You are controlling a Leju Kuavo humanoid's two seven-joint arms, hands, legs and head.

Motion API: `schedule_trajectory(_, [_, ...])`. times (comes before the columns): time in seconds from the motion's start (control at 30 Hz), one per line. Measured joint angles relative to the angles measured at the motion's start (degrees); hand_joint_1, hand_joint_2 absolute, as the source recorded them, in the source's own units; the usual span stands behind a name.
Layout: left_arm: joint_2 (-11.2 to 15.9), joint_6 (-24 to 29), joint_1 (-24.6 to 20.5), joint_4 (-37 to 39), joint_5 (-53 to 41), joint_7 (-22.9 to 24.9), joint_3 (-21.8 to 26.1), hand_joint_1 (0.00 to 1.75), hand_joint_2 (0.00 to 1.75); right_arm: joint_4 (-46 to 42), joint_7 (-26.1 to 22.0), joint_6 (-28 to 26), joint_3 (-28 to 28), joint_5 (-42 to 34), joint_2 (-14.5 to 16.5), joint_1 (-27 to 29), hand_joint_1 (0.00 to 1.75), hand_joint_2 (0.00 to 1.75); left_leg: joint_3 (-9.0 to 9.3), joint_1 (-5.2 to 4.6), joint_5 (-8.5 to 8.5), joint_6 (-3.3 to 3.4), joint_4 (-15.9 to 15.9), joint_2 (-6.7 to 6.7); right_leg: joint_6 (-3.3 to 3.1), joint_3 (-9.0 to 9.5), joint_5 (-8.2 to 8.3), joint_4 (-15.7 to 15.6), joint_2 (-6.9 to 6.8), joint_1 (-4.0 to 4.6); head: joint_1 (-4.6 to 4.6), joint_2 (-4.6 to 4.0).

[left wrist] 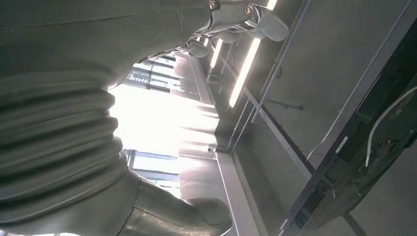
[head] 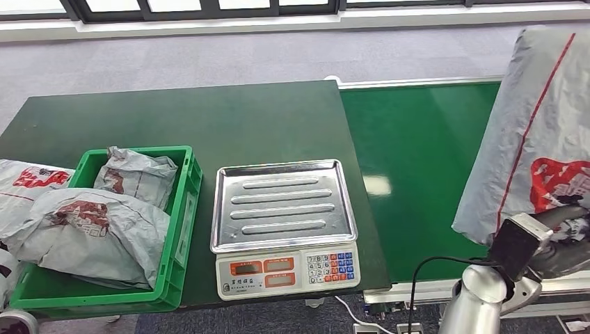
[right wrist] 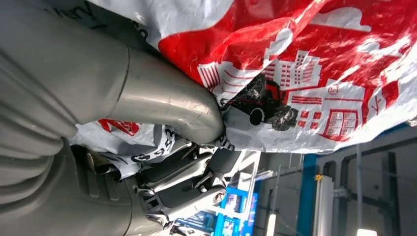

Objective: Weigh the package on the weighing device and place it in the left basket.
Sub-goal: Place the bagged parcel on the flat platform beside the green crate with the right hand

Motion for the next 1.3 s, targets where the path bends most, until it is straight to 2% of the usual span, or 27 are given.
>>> schedule_trajectory(0.13, [0.01,0.0,-0.24,0.83,-0.63,0.0,-0.66,0.0,1.75,11.95,6.83,1.49,14.5,8.48,0.16,-3.57,1.75,1.75,0.14,0.02,0.09,-0.07,0.0,0.36,-0.09,-0.25,0.05,0.08,0.3,-0.01,-0.03,0.0])
schedule_trajectory(0.2, [0.01,0.0,-0.49,1.83,-1.16,0.0,-1.69,0.0,1.75,20.23,10.44,0.89,23.63,7.97,0.61,-6.65,1.75,1.75,0.17,0.06,0.37,-0.15,0.0,0.07,-0.14,-0.42,0.13,0.13,0.08,0.0,-0.02,0.0])
schedule_trajectory(0.27, [0.01,0.0,-0.69,2.64,-1.51,0.0,-2.51,0.0,1.75,26.28,12.7,0.64,30.12,4.52,1.02,-9.09,1.75,1.75,0.11,0.07,0.56,-0.23,0.0,-0.19,-0.19,-0.56,0.2,0.19,-0.12,0.01,-0.03,0.0])
schedule_trajectory(0.4, [0.01,0.0,-0.85,3.31,-1.8,0.0,-3.12,0.0,1.75,31.01,13.34,0.81,33.84,1.6,1.45,-10.93,1.75,1.75,0.1,0.07,0.56,-0.24,-0.01,-0.21,-0.19,-0.58,0.2,0.21,-0.15,0.01,-0.03,0.0])
schedule_trajectory(0.47, [0.01,0.0,-1.07,4.6,-1.64,0.0,-3.98,0.0,1.75,39.7,12.85,1.4,38.26,-1.67,2.0,-13.77,1.75,1.75,0.09,0.04,0.55,-0.25,0.0,-0.25,-0.19,-0.6,0.19,0.22,-0.17,0.02,-0.02,0.0])
schedule_trajectory(0.53, [0.04,0.0,-1.24,5.69,-1.13,0.0,-4.56,0.0,1.75,46.46,11.86,1.74,40.43,-3.3,2.22,-15.74,1.75,1.75,0.07,0.0,0.55,-0.24,0.0,-0.27,-0.19,-0.62,0.19,0.22,-0.17,0.02,-0.01,0.0])
schedule_trajectory(0.7, [0.12,0.0,-1.42,6.81,-1.02,0.0,-5.17,0.0,1.75,50.49,11.59,1.35,40.75,-3.75,2.22,-16.47,1.75,1.75,0.05,-0.08,0.54,-0.22,0.01,-0.27,-0.17,-0.63,0.2,0.22,-0.17,-0.02,-0.01,0.0])
schedule_trajectory(0.83, [0.12,0.0,-1.56,7.54,-1.1,0.0,-5.65,0.0,1.75,52.16,14.25,2.96,40.75,-3.58,2.2,-16.77,0.0,1.75,0.06,-0.08,0.52,-0.2,0.01,-0.27,-0.17,-0.65,0.2,0.22,-0.17,-0.08,-0.02,0.0])
schedule_trajectory(1.0, [0.14,0.0,-1.62,8.02,-1.36,0.0,-5.85,0.0,1.75,53.6,18.82,6.17,40.58,-3.21,1.84,-16.83,0.0,1.75,0.05,-0.07,0.52,-0.21,0.01,-0.26,-0.17,-0.68,0.2,0.22,-0.16,-0.09,-0.01,0.0])
schedule_trajectory(1.23, [0.19,0.0,-1.64,8.64,-2.16,0.0,-5.85,0.0,1.75,53.57,18.96,9.04,39.68,-3.54,0.97,-16.24,0.0,1.75,0.04,-0.08,0.51,-0.19,0.01,-0.25,-0.17,-0.7,0.2,0.22,-0.15,-0.09,-0.01,0.0])
schedule_trajectory(1.3, [0.23,0.0,-1.65,9.3,-3.2,0.0,-5.85,0.0,1.75,52.61,18.44,11.37,39.28,-3.21,0.48,-15.6,0.0,1.75,0.04,-0.09,0.51,-0.19,0.01,-0.26,-0.17,-0.7,0.2,0.22,-0.16,-0.09,-0.01,0.0])
